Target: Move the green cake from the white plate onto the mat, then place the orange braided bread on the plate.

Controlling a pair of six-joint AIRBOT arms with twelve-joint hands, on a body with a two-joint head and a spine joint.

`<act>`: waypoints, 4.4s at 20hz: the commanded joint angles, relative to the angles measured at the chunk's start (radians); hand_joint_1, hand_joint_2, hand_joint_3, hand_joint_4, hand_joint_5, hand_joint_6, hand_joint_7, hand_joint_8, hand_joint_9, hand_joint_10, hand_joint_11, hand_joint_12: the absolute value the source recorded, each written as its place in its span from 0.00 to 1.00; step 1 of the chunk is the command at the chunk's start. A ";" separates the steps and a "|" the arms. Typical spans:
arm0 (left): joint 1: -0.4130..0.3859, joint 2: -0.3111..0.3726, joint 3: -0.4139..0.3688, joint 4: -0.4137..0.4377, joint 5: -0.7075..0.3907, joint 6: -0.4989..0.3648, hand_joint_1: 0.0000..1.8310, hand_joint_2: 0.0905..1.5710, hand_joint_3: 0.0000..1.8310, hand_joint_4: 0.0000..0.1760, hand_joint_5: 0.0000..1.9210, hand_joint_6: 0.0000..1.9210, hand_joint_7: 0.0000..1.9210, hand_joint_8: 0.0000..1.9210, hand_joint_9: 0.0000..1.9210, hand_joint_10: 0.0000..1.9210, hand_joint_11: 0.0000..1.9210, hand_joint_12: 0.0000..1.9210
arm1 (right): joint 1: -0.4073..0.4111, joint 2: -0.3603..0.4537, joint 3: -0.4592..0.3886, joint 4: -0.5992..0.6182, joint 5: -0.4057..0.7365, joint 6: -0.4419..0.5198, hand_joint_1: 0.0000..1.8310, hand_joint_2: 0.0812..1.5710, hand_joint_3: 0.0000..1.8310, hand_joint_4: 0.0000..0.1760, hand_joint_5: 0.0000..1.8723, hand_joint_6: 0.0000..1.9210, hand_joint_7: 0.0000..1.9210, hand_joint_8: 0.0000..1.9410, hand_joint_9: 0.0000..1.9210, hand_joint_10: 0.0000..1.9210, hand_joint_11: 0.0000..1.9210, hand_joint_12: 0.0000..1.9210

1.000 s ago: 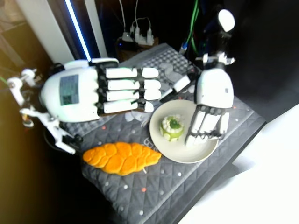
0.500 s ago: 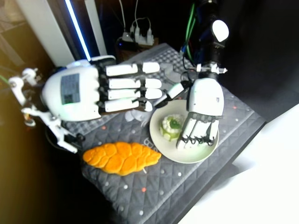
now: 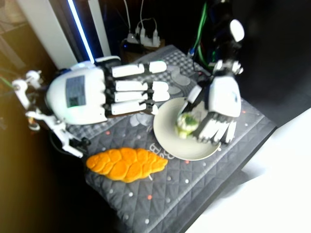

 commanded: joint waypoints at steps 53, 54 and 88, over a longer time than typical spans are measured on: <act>0.351 0.664 -0.675 -0.621 -0.567 0.621 0.43 0.64 0.00 0.00 0.06 0.30 0.11 0.00 0.09 0.02 0.00 0.23 | 0.012 -0.021 0.141 0.047 -0.301 0.048 0.42 0.45 0.00 1.00 0.00 0.00 0.04 0.00 0.07 0.01 0.06 0.04; 0.351 0.667 -0.679 -0.623 -0.572 0.624 0.43 0.64 0.00 0.00 0.06 0.30 0.11 0.00 0.09 0.02 0.00 0.23 | 0.012 -0.023 0.149 0.045 -0.316 0.057 0.40 0.44 0.00 1.00 0.00 0.00 0.04 0.00 0.07 0.01 0.05 0.10; 0.354 0.683 -0.699 -0.637 -0.562 0.662 0.43 0.64 0.00 0.00 0.05 0.31 0.11 0.00 0.09 0.02 0.00 0.23 | 0.012 -0.131 0.281 0.034 -0.453 0.147 0.71 0.87 0.00 0.00 0.41 0.00 0.49 0.00 0.56 0.01 0.40 0.55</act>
